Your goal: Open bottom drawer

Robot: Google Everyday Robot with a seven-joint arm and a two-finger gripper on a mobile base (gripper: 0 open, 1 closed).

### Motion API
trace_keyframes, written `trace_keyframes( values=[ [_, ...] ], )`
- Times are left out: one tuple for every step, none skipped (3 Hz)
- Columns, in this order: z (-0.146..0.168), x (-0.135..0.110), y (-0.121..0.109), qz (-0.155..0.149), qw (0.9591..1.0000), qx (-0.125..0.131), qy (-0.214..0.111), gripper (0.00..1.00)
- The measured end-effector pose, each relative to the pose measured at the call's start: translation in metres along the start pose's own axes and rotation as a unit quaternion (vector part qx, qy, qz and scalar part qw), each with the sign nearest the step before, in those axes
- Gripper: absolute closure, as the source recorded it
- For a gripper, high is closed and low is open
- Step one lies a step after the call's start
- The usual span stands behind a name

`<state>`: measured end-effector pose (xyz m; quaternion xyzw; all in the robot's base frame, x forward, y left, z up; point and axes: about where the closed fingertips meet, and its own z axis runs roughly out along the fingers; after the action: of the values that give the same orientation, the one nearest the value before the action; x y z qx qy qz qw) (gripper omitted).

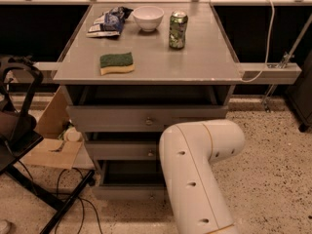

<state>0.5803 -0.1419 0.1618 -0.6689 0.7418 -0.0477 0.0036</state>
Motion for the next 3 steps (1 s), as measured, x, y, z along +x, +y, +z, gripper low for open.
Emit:
trace_keyframes(
  values=[
    [-0.002, 0.003, 0.006, 0.003, 1.0000, -0.006, 0.004, 1.00],
    [-0.004, 0.006, 0.012, 0.007, 0.9999, -0.011, 0.009, 1.00],
    [-0.006, 0.008, 0.017, 0.011, 0.9997, -0.016, 0.013, 1.00]
  ],
)
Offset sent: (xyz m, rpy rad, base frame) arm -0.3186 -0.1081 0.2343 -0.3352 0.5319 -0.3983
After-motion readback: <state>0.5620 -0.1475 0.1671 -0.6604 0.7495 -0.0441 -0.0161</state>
